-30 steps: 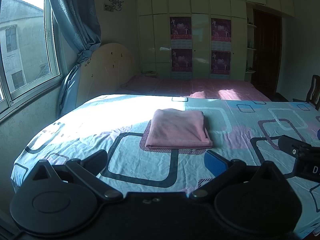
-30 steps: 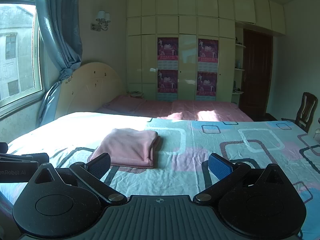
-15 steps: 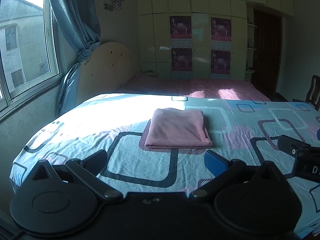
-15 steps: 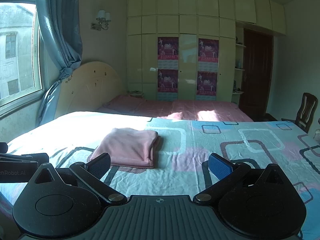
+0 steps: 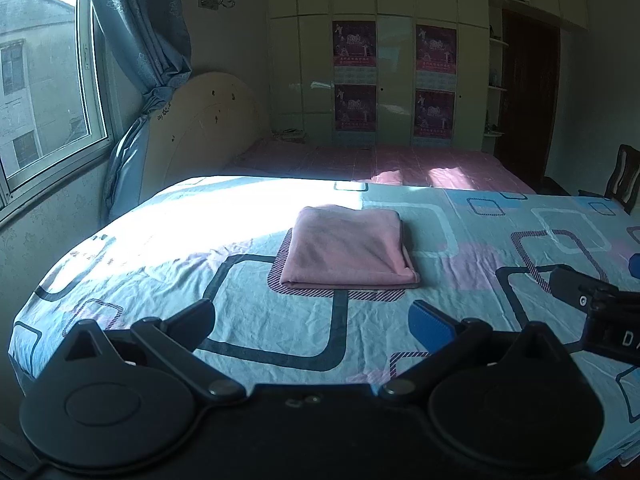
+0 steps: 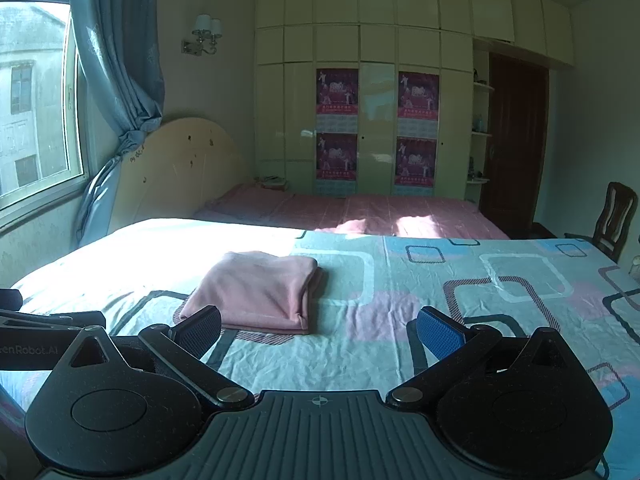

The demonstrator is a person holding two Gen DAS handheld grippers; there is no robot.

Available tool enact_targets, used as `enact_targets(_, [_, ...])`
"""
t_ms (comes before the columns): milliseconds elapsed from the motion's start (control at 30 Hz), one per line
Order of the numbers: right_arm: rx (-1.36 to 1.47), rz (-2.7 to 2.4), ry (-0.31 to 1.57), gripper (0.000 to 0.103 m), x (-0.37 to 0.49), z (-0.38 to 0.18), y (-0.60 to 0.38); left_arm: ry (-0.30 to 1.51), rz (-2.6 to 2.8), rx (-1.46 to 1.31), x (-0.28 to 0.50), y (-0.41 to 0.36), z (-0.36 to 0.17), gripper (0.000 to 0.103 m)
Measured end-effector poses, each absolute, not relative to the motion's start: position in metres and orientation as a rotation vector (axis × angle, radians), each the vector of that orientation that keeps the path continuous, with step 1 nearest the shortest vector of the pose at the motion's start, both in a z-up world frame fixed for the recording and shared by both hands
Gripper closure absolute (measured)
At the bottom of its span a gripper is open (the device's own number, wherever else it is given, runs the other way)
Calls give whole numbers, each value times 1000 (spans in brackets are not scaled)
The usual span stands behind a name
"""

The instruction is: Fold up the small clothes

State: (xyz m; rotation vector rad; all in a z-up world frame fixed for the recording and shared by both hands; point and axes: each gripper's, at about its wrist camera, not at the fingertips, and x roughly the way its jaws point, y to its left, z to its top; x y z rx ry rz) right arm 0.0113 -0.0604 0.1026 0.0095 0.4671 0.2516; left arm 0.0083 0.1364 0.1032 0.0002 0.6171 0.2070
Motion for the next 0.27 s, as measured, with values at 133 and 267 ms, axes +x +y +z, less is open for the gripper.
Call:
enact_targets(133, [10, 242, 480, 0, 19, 99, -61, 589, 200, 1, 13, 136, 100, 1])
enact_targets(267, [21, 227, 503, 0, 30, 92, -62, 601, 200, 3, 28, 139, 97, 0])
